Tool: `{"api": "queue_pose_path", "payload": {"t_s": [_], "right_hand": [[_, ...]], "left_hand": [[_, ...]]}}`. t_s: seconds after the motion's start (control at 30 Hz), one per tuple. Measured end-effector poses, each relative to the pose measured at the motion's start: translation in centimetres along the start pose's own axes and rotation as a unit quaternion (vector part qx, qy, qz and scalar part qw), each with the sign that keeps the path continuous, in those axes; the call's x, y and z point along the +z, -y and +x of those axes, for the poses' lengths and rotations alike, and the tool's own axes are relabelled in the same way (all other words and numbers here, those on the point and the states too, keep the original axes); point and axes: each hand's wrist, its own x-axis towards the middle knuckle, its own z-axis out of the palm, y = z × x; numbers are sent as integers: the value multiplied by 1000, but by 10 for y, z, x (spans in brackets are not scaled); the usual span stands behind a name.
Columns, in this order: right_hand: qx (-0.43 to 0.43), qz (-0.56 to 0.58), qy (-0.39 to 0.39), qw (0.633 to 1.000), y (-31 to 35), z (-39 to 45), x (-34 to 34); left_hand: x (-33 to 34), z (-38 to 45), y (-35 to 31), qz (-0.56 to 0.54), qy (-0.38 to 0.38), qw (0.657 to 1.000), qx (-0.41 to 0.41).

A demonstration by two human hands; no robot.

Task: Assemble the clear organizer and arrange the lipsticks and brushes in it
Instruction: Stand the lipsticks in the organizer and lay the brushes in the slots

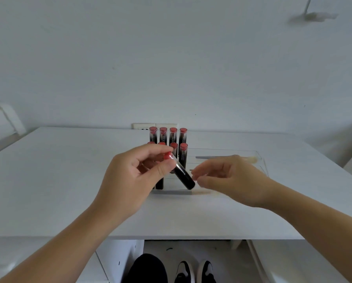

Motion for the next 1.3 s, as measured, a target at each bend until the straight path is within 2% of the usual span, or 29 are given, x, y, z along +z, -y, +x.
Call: {"api": "queue_pose_path", "payload": {"t_s": [0.07, 0.27, 0.5, 0.63, 0.93, 1.2, 1.3], "right_hand": [[-26, -108, -33, 993, -3, -2, 4], [-42, -236, 8, 971, -14, -5, 22], [-40, -271, -5, 962, -20, -12, 7], [-8, -289, -5, 957, -28, -22, -10], [22, -334, -22, 942, -42, -40, -37], [-33, -328, -47, 943, -27, -15, -41], [-45, -324, -30, 944, -16, 7, -40]], "left_hand": [[-5, 1, -1, 31, -13, 999, 11], [-7, 1, 0, 70, -12, 997, 33], [-8, 2, 3, 93, -13, 994, 57], [-9, 6, 5, 115, -9, 991, 71], [1, 17, 5, 208, 46, 971, 110], [7, 22, 7, 259, 67, 956, 121], [7, 23, 7, 267, 65, 954, 119]]}}
